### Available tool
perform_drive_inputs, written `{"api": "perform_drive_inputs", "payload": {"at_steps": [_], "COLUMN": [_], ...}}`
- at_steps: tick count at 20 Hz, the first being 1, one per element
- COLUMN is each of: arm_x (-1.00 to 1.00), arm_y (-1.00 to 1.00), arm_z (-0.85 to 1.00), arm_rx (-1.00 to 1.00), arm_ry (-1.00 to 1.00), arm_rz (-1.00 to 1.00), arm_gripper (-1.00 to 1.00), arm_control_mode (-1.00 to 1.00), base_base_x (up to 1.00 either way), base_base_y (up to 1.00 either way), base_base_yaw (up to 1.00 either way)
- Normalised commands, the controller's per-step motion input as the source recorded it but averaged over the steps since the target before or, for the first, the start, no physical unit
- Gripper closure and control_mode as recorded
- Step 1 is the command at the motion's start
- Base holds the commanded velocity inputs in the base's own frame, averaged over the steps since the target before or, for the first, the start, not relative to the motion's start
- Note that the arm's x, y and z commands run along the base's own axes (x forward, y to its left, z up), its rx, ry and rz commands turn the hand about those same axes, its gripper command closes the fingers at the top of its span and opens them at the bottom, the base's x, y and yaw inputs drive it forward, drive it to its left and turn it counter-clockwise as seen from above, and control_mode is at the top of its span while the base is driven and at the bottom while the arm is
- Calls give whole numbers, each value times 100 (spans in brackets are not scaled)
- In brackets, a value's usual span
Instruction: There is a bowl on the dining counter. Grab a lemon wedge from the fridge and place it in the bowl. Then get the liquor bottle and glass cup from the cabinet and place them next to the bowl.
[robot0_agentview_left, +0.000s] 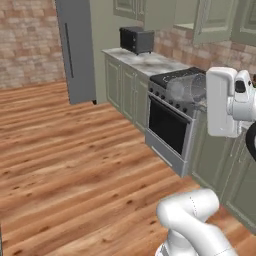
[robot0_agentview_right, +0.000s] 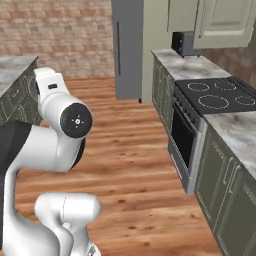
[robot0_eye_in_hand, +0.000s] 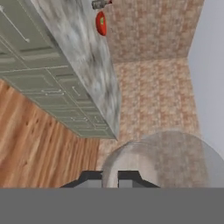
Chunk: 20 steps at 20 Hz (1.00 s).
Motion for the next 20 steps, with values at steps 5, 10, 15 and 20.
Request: {"api": "perform_drive_inputs", "payload": {"at_steps": [5,10,15,20], "arm_x": [0,0,0,0], "arm_y": [0,0,0,0], "arm_z": [0,0,0,0], "arm_rx": [0,0,0,0], "arm_ry": [0,0,0,0], "arm_rz": [0,0,0,0], "arm_gripper": [100,100,100,100], "arm_control_mode": [100,100,100,100], "base_base_x": [-89,-73,-100,-100], "base_base_y": [76,96,34,65], "base_base_yaw": [9,0,1,0]}}
